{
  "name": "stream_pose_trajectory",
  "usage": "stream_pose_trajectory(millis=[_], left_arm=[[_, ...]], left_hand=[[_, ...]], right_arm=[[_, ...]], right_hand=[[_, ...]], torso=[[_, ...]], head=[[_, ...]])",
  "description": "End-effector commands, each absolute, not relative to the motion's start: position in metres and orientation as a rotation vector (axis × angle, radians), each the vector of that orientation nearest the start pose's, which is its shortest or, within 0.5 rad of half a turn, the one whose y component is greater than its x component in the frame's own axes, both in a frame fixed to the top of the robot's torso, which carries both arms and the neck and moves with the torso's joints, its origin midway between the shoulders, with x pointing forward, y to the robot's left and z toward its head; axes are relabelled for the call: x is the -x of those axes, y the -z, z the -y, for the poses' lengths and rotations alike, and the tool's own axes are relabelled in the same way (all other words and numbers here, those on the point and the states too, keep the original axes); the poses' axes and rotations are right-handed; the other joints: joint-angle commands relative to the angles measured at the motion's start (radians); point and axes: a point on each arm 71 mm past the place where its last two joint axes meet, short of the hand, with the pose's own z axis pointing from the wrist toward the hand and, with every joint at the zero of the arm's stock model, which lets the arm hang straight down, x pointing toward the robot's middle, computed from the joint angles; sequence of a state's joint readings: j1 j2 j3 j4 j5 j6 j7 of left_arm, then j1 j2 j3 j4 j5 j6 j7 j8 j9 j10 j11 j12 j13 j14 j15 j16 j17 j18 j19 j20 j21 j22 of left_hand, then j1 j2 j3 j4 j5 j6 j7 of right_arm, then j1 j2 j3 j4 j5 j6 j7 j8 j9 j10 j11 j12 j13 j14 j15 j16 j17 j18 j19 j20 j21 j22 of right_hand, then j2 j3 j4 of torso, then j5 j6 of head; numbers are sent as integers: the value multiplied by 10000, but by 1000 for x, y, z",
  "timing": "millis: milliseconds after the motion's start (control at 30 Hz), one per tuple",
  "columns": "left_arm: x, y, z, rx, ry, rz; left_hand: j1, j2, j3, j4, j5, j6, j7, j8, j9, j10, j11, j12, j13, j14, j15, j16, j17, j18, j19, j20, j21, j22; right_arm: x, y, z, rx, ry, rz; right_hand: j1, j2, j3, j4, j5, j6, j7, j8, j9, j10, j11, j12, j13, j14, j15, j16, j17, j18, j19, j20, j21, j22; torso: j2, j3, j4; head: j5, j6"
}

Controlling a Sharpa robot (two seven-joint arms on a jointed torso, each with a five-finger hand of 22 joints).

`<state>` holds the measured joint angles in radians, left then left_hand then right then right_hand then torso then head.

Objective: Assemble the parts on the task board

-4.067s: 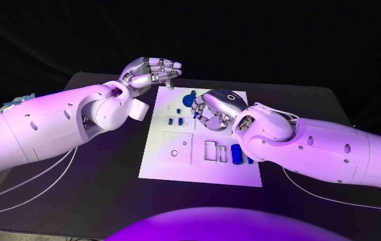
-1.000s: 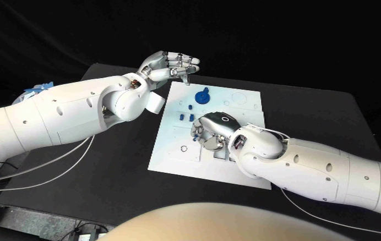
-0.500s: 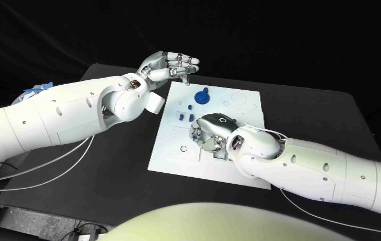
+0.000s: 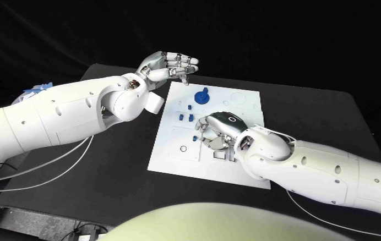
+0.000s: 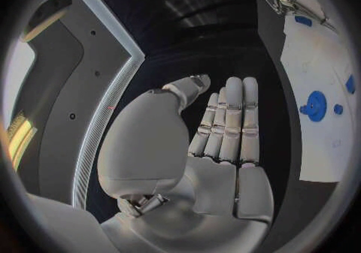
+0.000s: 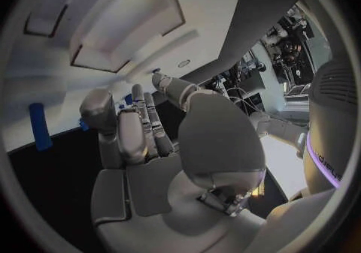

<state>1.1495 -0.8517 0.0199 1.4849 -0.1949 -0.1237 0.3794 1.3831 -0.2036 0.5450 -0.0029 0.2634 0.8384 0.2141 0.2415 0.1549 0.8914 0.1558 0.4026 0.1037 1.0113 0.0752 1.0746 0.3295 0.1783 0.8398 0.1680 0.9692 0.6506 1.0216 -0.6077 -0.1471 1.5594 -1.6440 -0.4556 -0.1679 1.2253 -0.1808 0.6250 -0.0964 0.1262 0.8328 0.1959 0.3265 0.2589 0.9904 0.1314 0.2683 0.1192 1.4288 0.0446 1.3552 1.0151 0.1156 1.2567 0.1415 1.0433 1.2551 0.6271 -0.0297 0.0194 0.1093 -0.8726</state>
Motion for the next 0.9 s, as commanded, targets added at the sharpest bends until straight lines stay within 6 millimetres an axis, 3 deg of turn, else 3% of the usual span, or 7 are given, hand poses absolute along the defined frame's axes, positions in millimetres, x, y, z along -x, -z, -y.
stream_pose_trajectory(millis=[33,333,567,767,900], left_arm=[[-489,180,-212,8925,16490,-15314],[-489,180,-214,8957,16441,-15314],[-489,180,-215,8978,16431,-15315],[-489,181,-215,8988,16437,-15336],[-489,181,-214,8995,16436,-15353]], left_hand=[[-45,49,-41,1,38,-89,95,-21,-9,-55,14,60,17,-48,4,-23,-6,49,-86,-3,-61,-7],[-50,55,-41,3,38,-98,98,-22,-11,-69,17,64,18,-48,6,-21,-5,50,-86,-1,-62,-8],[-52,59,-41,4,39,-103,98,-21,-11,-75,18,67,18,-47,6,-20,-5,50,-85,0,-63,-8],[-53,66,-39,6,40,-108,99,-20,-12,-84,18,73,19,-45,7,-18,-4,51,-82,2,-63,-9],[-53,66,-39,6,40,-108,99,-20,-12,-84,18,73,19,-45,7,-18,-4,51,-82,2,-63,-9]], right_arm=[[-401,267,82,2784,-8918,-16336],[-411,236,126,2179,-8697,-16320],[-434,221,165,2803,-7977,-16817],[-442,224,173,3365,-7371,-17184],[-444,228,174,3589,-7120,-17494]], right_hand=[[8,-97,-78,31,51,-12,-17,-38,-7,-78,-31,8,-7,-42,0,-2,34,45,-40,23,39,33],[-37,-107,-188,118,121,45,-54,-53,-15,105,-95,235,25,7,-51,63,83,43,36,10,91,73],[-82,-264,-510,268,509,-262,277,-584,-218,-303,177,-311,-435,-160,159,-240,-551,162,-280,146,-641,-354],[132,-181,-718,243,300,-269,275,-801,-322,-382,201,-596,-561,-100,191,-262,-595,190,-272,151,-800,-458],[188,-156,-779,232,164,-225,259,-843,-345,-359,192,-663,-563,-75,185,-255,-573,187,-248,139,-812,-467]], torso=[[-14,4,-17],[-12,6,-32],[-32,20,-84],[-13,34,-55],[-15,14,-46]], head=[[-43,0],[-264,0],[-366,0],[-385,0],[-390,0]])
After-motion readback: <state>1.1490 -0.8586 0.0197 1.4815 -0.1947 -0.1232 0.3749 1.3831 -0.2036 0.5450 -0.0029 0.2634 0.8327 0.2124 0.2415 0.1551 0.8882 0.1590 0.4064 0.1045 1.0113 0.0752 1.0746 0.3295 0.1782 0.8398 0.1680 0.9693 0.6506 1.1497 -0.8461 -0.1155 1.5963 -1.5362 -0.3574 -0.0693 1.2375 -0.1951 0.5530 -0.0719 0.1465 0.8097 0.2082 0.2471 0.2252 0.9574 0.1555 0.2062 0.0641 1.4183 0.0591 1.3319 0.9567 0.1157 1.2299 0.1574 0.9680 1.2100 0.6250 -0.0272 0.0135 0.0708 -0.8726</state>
